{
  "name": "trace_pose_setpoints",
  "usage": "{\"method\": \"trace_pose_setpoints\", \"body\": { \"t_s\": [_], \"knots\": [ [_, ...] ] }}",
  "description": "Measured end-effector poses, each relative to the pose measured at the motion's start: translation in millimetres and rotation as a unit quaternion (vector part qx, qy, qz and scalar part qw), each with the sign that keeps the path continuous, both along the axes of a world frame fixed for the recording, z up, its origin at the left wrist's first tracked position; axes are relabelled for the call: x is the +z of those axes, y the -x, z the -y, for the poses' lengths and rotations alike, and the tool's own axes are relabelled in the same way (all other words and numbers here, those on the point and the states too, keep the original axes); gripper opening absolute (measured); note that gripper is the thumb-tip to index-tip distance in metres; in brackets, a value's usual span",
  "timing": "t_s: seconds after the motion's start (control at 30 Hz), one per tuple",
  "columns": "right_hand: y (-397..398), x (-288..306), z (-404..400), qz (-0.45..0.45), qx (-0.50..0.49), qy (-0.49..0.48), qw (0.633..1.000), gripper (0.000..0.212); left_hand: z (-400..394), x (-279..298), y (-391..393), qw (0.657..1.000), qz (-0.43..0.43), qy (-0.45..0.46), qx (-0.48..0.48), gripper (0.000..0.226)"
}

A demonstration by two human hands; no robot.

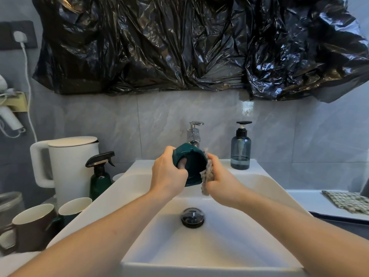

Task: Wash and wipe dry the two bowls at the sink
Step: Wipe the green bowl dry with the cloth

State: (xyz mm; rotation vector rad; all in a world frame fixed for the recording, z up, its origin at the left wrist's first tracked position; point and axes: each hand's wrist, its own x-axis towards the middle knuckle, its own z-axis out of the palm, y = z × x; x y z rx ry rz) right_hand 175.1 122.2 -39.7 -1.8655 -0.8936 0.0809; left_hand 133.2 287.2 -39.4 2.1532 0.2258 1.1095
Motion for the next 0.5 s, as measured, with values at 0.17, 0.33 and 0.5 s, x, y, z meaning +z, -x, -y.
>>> {"method": "trace_pose_setpoints", "body": {
  "t_s": [0.17,0.33,0.5],
  "knots": [
    [2.6,5.5,-4.5,0.043,-0.011,-0.033,0.998,0.079,-7.1,-2.6,0.5,1.000,-0.005,-0.004,0.012,0.015],
    [-3.2,0.1,-1.8,-0.072,0.000,-0.003,0.997,0.026,-1.2,-1.0,2.2,0.999,0.012,0.028,-0.038,0.012],
    [-10.6,1.4,1.8,-0.099,-0.042,-0.048,0.993,0.045,-0.7,-3.7,1.4,0.989,-0.055,0.092,-0.100,0.010]
  ]
}}
